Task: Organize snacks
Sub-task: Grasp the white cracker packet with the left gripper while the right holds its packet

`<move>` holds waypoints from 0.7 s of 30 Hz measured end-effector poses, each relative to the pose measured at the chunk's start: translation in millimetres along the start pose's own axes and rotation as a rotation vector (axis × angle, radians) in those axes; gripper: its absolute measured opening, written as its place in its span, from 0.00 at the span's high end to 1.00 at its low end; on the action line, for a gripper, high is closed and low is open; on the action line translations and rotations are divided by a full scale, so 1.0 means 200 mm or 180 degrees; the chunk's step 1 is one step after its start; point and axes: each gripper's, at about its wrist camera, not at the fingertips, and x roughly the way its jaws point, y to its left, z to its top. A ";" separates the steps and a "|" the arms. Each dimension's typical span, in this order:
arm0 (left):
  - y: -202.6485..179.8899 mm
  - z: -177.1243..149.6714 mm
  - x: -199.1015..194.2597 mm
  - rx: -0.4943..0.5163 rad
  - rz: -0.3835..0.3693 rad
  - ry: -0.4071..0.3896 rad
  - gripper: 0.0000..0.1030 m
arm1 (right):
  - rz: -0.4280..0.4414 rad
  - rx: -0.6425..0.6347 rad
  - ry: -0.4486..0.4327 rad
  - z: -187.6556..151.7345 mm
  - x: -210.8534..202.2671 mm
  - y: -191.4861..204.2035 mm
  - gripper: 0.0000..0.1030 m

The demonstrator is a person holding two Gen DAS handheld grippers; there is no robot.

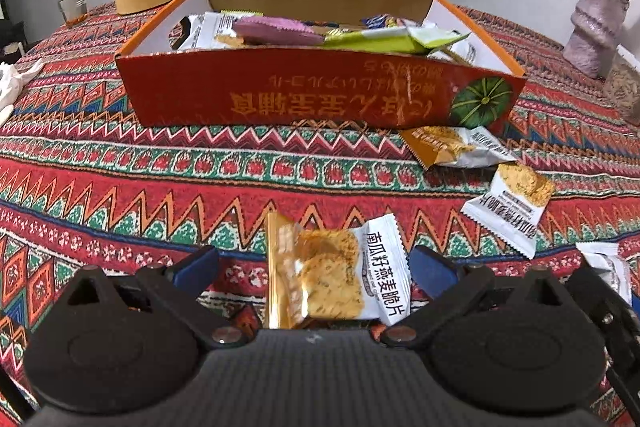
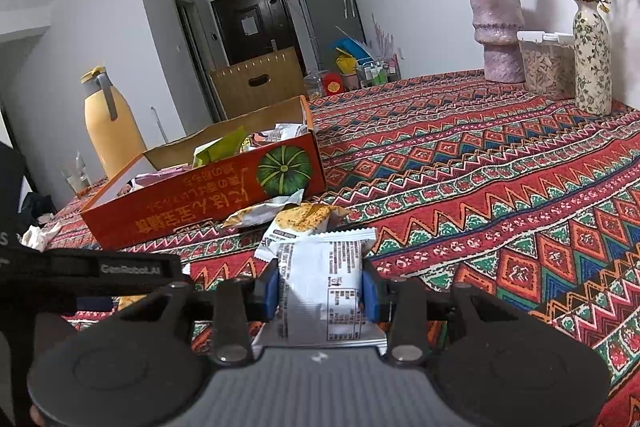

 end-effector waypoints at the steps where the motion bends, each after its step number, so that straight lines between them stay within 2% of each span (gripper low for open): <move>1: 0.00 0.00 0.01 -0.0001 0.0011 0.0011 0.00 | 0.0016 0.0008 0.0004 0.00 0.00 0.00 0.62; 7: -0.04 -0.02 0.01 0.0108 0.0121 -0.0025 0.00 | 0.0089 0.0044 0.0037 -0.03 0.01 -0.01 0.62; 14: -0.04 -0.02 0.01 0.0073 0.0142 -0.0023 0.00 | 0.0110 0.0076 0.0054 -0.05 0.01 -0.02 0.62; 21: -0.04 0.00 0.01 0.0050 0.0177 0.0125 0.00 | 0.0110 0.0081 0.0039 -0.05 0.00 -0.02 0.62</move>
